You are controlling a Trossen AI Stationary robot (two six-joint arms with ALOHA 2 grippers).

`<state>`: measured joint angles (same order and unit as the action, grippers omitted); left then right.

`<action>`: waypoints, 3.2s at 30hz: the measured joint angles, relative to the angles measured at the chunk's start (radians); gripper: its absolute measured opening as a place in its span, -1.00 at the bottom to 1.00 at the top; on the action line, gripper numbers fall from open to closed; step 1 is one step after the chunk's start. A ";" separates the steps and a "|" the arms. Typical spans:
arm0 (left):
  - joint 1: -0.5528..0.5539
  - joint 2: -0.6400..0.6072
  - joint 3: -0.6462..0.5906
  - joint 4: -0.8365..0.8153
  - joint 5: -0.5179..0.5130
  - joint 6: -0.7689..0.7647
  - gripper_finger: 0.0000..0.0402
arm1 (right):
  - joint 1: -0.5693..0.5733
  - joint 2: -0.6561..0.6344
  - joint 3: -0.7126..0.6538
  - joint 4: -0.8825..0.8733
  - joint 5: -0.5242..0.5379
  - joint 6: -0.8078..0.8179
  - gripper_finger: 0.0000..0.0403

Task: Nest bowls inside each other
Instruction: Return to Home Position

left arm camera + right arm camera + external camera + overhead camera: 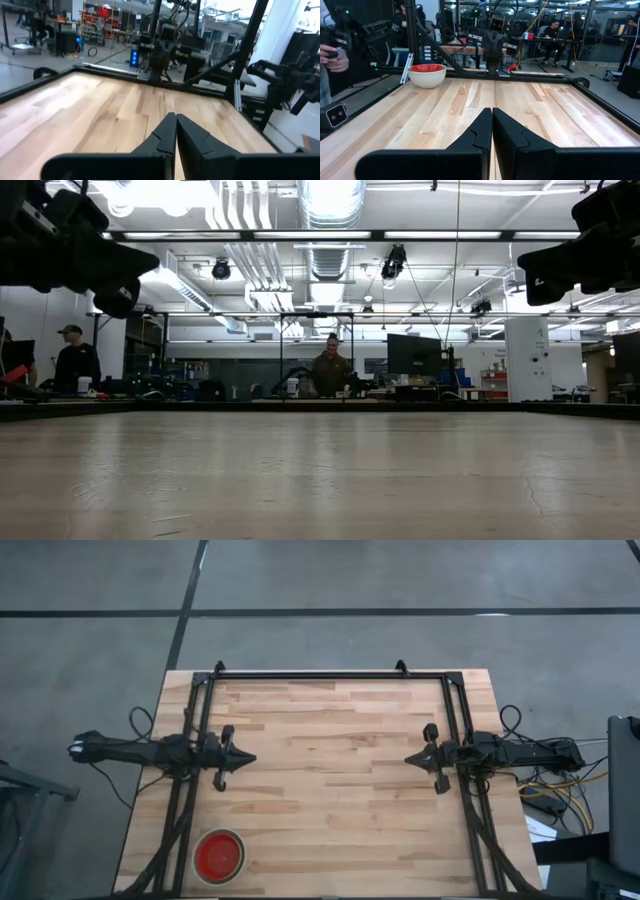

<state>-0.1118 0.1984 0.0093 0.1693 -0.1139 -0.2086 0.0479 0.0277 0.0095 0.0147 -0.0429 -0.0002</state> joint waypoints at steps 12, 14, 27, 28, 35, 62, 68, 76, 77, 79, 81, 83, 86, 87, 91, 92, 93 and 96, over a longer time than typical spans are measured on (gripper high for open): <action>0.000 0.003 0.000 -0.138 -0.001 -0.002 -0.92 | 0.000 0.000 0.000 0.000 0.000 0.000 -0.96; 0.000 0.015 0.000 -0.140 -0.001 -0.002 -0.92 | 0.000 0.000 0.000 0.000 0.000 0.000 -0.96; 0.000 0.049 -0.001 -0.141 -0.004 -0.007 -0.92 | 0.000 0.000 0.000 0.000 0.000 0.000 -0.96; 0.000 0.049 -0.001 -0.137 -0.005 -0.007 -0.92 | 0.000 0.000 0.000 0.000 0.000 0.000 -0.96; 0.000 0.049 -0.001 -0.133 -0.008 -0.008 -0.92 | 0.000 0.000 0.000 0.000 0.000 0.000 -0.96; 0.000 0.049 -0.002 -0.127 -0.008 -0.009 -0.92 | 0.000 0.000 0.000 0.000 0.000 0.000 -0.96; 0.000 0.049 -0.002 -0.126 -0.008 -0.009 -0.92 | 0.000 0.000 0.000 0.000 0.000 0.000 -0.96; 0.000 0.049 -0.002 -0.125 -0.008 -0.009 -0.92 | 0.000 0.000 0.000 0.000 0.000 0.000 -0.96; 0.000 0.049 -0.002 -0.125 -0.008 -0.009 -0.92 | 0.000 0.000 0.000 0.000 0.000 0.000 -0.96; 0.000 0.049 -0.002 -0.125 -0.008 -0.009 -0.92 | 0.000 0.000 0.000 0.000 0.000 0.000 -0.96; 0.000 0.049 -0.002 -0.125 -0.008 -0.009 -0.92 | 0.000 0.000 0.000 0.000 0.000 0.000 -0.96; 0.000 0.049 -0.002 -0.125 -0.008 -0.009 -0.92 | 0.000 0.000 0.000 0.000 0.000 0.000 -0.96; 0.000 0.049 -0.002 -0.125 -0.007 -0.009 -0.92 | 0.000 0.000 0.000 0.000 0.000 0.000 -0.96; 0.000 0.049 -0.002 -0.125 -0.007 -0.009 -0.92 | 0.000 0.000 0.000 0.000 0.000 0.000 -0.96; 0.000 0.049 -0.002 -0.125 -0.007 -0.009 -0.92 | 0.000 0.000 0.000 0.000 0.000 0.000 -0.96; 0.000 0.049 -0.002 -0.125 -0.007 -0.009 -0.92 | 0.000 0.000 0.000 0.000 0.000 0.000 -0.96; 0.000 0.049 -0.002 -0.125 -0.007 -0.008 -0.92 | 0.000 0.000 0.000 0.000 0.000 0.000 -0.96; 0.000 0.049 -0.002 -0.125 -0.007 -0.008 -0.92 | 0.000 0.000 0.000 0.000 0.000 0.000 -0.96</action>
<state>-0.1120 0.2478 0.0074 0.0441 -0.1211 -0.2169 0.0478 0.0278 0.0095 0.0149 -0.0432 -0.0002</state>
